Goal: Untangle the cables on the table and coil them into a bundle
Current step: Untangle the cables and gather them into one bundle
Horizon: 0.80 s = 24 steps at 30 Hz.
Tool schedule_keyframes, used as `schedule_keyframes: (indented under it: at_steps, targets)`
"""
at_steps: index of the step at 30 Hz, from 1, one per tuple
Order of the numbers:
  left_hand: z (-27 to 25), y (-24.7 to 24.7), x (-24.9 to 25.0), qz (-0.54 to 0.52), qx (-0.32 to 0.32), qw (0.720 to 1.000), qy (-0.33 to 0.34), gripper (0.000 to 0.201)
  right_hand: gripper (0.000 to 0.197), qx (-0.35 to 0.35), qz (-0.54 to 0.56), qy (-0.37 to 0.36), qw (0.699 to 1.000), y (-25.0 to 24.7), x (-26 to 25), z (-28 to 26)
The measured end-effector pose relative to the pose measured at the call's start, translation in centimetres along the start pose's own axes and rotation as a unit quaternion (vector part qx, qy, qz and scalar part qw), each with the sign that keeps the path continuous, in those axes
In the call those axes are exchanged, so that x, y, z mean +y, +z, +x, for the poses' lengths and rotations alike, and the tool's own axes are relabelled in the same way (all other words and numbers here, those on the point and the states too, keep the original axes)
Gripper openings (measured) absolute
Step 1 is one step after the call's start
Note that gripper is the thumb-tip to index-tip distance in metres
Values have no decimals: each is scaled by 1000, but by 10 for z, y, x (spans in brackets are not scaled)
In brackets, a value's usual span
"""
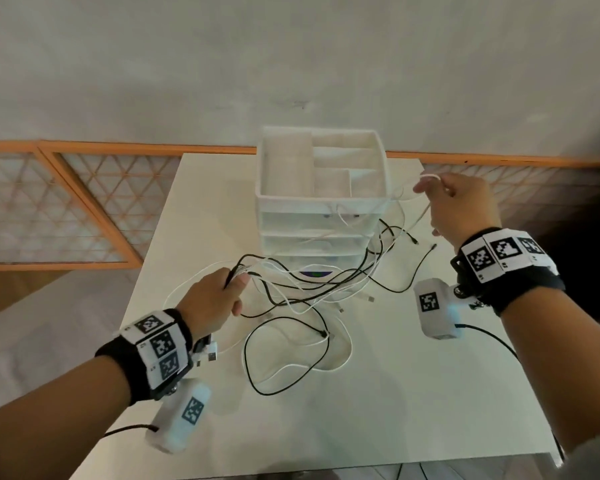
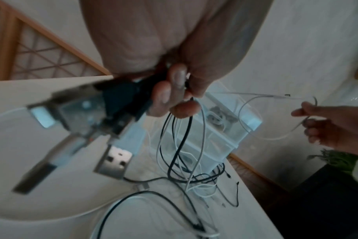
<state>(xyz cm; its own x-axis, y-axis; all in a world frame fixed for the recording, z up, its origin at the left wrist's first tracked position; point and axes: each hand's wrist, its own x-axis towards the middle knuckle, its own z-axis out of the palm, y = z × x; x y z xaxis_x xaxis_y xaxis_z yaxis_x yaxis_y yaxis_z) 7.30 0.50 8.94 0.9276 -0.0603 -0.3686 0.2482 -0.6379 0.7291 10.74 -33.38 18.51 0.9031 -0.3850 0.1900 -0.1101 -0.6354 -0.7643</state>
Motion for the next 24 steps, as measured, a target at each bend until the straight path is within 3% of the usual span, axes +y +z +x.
schedule_keyframes:
  at_steps: [4,8,12,14,16,18,19,20,22,24]
  targets:
    - [0,-10,13,-131,29,991,2,29,26,30,-24,0,999,1,0,15]
    - [0,-21,25,-176,54,983,16,28,28,102,-63,-3,993,-2,3,37]
    - [-2,-27,32,-198,50,978,29,28,19,97,-59,2,994,5,17,46]
    - [-4,-28,35,-193,39,980,39,25,20,62,-26,9,998,9,30,50]
    - [-5,-28,40,-188,29,980,51,25,45,-33,-24,24,999,12,43,50]
    - [-8,-28,46,-175,24,982,70,28,77,-145,-101,65,982,16,52,41]
    - [-8,-28,50,-170,24,982,80,30,82,-170,-147,76,972,18,51,33]
    - [-9,-29,53,-169,25,981,88,33,81,-164,-168,69,970,20,46,23]
    - [-11,-29,62,-170,20,980,102,43,74,-148,-97,16,984,23,23,-5]
    - [-14,-27,75,-155,3,981,119,53,77,-214,23,-61,975,29,-11,-39]
